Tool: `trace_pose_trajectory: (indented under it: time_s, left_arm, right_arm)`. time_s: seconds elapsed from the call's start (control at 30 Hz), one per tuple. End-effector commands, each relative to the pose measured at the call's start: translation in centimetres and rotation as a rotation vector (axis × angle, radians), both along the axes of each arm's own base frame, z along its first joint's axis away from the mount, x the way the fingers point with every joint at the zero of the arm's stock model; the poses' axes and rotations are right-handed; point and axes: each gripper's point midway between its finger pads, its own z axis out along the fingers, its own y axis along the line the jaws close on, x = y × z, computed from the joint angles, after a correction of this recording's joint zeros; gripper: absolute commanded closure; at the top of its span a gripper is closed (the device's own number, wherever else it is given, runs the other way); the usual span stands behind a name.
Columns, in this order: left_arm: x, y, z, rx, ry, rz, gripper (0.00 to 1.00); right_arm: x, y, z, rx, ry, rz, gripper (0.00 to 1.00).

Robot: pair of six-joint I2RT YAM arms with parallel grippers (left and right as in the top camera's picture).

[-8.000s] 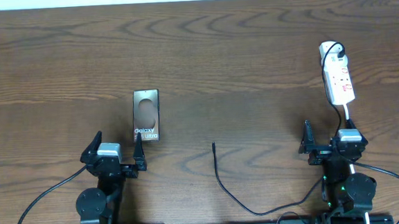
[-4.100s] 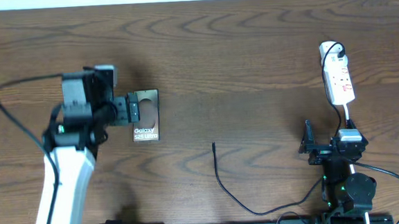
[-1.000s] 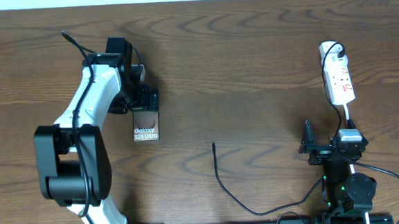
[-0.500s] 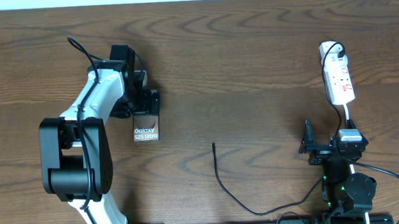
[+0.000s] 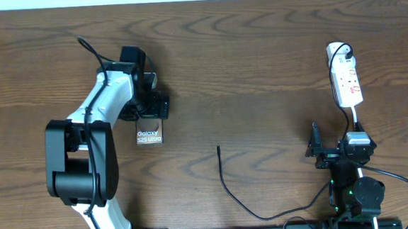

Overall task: Plug charger to phone and switch on socket
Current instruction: 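Lower the open left gripper around the phone's top edge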

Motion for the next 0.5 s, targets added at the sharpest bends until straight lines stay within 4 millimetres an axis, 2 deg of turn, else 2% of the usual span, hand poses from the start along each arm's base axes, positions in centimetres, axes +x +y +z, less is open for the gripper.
trace_pose_trajectory:
  time_s: [0.0, 0.47]
  left_arm:
    - [-0.26, -0.05, -0.54, 0.023, 0.01, 0.0, 0.02]
    - [0.32, 0.14, -0.53, 0.034, -0.014, 0.001, 0.02]
  right_arm:
    - [-0.02, 0.16, -0.05, -0.001, 0.0, 0.005, 0.01]
    - [-0.02, 0.16, -0.05, -0.001, 0.0, 0.005, 0.01]
